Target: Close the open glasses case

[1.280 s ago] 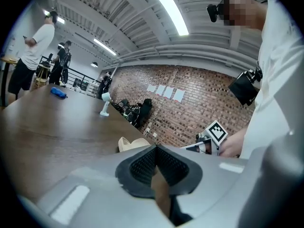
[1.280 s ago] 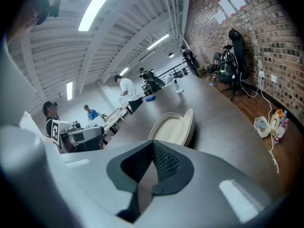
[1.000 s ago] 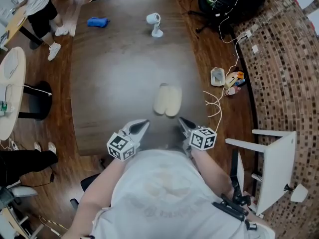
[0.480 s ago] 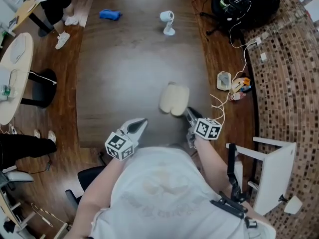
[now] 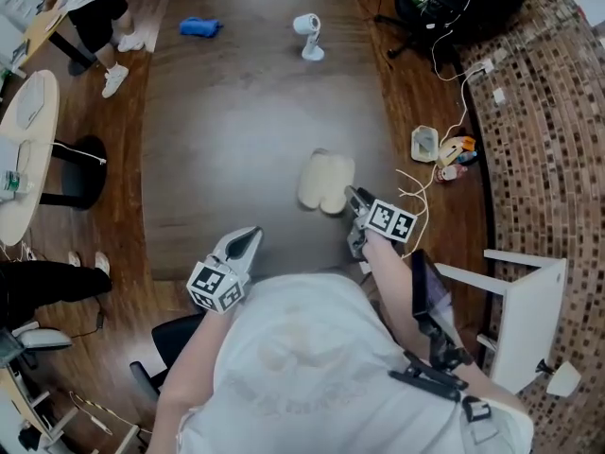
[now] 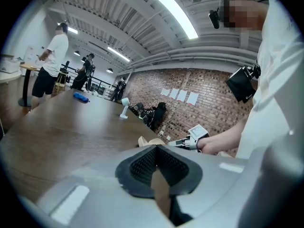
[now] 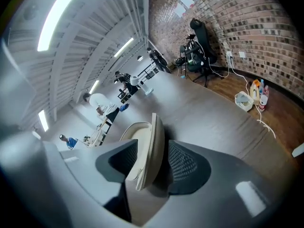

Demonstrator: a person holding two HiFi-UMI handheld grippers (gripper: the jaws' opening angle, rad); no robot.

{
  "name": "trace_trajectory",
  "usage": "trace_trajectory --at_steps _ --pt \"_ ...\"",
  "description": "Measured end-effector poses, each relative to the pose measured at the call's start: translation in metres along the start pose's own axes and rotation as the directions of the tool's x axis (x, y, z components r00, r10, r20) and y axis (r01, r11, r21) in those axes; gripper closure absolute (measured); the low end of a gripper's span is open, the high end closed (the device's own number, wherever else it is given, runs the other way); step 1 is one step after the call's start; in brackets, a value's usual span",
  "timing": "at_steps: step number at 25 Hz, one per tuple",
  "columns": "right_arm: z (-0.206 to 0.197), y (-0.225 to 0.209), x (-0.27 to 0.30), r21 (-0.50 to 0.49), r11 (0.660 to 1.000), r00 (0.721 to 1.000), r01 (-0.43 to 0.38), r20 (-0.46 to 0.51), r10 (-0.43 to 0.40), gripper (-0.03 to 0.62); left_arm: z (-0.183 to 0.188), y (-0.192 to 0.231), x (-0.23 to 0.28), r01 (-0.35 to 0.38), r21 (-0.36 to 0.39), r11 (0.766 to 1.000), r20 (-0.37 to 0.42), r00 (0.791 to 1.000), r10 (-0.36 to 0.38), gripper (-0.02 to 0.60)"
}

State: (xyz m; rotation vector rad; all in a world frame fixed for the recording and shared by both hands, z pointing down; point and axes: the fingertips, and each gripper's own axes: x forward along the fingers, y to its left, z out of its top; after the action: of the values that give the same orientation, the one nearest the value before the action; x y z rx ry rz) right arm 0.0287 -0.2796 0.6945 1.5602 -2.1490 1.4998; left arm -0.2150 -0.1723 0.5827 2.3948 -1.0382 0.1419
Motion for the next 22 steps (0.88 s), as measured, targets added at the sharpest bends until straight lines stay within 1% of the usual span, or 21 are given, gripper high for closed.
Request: trace_trajectory --at_steps 3,7,9,11,12,13,14,20,22 --pt "-0.006 -0.001 0.009 0.038 0.999 1.0 -0.007 -0.015 0.007 0.381 -0.001 -0.001 -0.003 -0.012 -0.002 1.0 -0.002 1.0 0.012 0.577" --pt "-0.017 -0.002 0.018 0.094 0.996 1.0 -0.001 -0.02 0.003 0.382 0.0 0.002 -0.007 -0.003 -0.005 1.0 -0.014 1.0 0.003 0.577" --pt "-0.019 0.003 0.028 0.111 0.993 0.999 -0.027 -0.032 0.031 0.382 0.004 0.005 -0.008 -0.02 -0.001 1.0 -0.007 1.0 0.02 0.577" --pt "-0.021 0.008 0.034 0.107 0.993 0.996 -0.052 -0.061 0.059 0.395 0.003 0.003 -0.008 -0.045 0.0 0.999 -0.001 0.999 0.045 0.577" --pt "-0.023 0.007 0.033 0.105 0.993 0.995 -0.054 -0.075 0.062 0.419 0.001 0.001 -0.007 -0.048 -0.002 0.999 -0.003 0.999 0.048 0.577" --pt "-0.026 0.005 0.031 0.109 0.993 0.995 -0.051 -0.083 0.06 0.442 -0.002 -0.002 -0.006 -0.045 -0.004 0.999 -0.007 0.999 0.045 0.577" --pt "-0.027 0.002 0.028 0.117 0.992 0.995 -0.048 -0.085 0.058 0.45 -0.004 -0.004 -0.004 -0.038 -0.004 0.999 -0.012 0.999 0.038 0.577" --pt "-0.024 -0.001 0.017 0.144 0.987 0.994 -0.068 -0.073 0.079 0.454 -0.002 -0.016 0.005 -0.014 0.01 1.0 -0.016 1.0 0.014 0.577" --pt "-0.022 -0.003 0.011 0.134 0.989 0.994 -0.07 -0.075 0.08 0.453 -0.003 -0.02 0.009 -0.006 0.011 1.0 -0.017 1.0 0.006 0.577"
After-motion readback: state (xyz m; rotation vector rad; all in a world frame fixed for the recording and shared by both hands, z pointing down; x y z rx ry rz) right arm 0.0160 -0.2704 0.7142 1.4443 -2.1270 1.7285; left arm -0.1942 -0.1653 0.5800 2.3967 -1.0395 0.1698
